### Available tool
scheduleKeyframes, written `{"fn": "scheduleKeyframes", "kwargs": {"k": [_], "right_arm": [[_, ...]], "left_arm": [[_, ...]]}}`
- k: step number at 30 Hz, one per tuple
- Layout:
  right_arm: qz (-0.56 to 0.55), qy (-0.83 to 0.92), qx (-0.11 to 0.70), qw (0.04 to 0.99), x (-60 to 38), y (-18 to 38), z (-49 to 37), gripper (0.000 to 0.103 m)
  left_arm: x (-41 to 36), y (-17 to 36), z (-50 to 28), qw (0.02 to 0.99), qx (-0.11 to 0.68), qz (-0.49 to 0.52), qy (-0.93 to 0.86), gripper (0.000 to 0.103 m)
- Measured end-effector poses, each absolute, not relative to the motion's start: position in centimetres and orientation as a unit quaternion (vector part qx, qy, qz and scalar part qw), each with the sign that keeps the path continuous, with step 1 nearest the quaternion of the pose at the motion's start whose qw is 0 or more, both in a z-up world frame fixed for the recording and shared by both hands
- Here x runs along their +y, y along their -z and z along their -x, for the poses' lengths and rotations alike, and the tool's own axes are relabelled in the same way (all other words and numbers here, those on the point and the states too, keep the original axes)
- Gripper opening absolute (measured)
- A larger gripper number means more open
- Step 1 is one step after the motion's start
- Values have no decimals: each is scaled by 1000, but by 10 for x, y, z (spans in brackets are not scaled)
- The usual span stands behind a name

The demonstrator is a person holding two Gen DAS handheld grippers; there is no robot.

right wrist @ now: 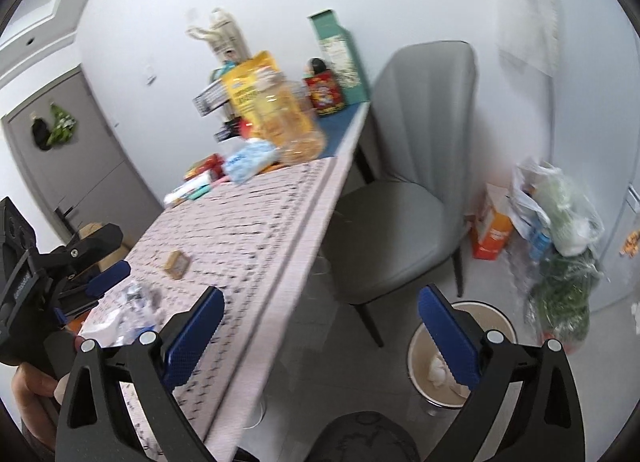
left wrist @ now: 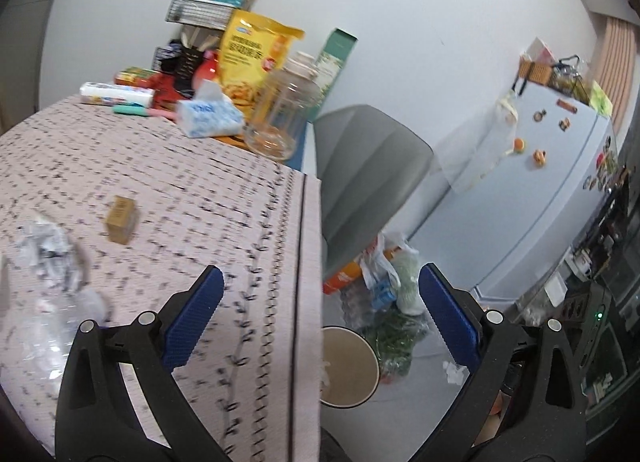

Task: Collect trash
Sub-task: 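Move both tools back up toward the table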

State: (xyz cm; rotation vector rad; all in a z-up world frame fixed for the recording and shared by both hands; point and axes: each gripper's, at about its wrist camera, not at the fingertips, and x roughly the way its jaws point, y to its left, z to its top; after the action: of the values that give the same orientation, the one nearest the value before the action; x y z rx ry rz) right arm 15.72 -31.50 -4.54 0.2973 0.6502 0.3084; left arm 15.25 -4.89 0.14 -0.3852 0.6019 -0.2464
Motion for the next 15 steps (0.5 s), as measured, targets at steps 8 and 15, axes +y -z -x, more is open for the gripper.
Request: {"fn": "scheduleKeyframes", "kwargs": {"k": [8, 15], "right_arm": [[-123, -191, 316, 921, -267, 35, -150, 95], [-101, -227, 315, 916, -234, 31, -141, 95]], "left_arm": [[-1, -9, -119, 936, 276, 200, 84, 97], [26, -6, -93, 938, 268, 212, 58, 97]]}}
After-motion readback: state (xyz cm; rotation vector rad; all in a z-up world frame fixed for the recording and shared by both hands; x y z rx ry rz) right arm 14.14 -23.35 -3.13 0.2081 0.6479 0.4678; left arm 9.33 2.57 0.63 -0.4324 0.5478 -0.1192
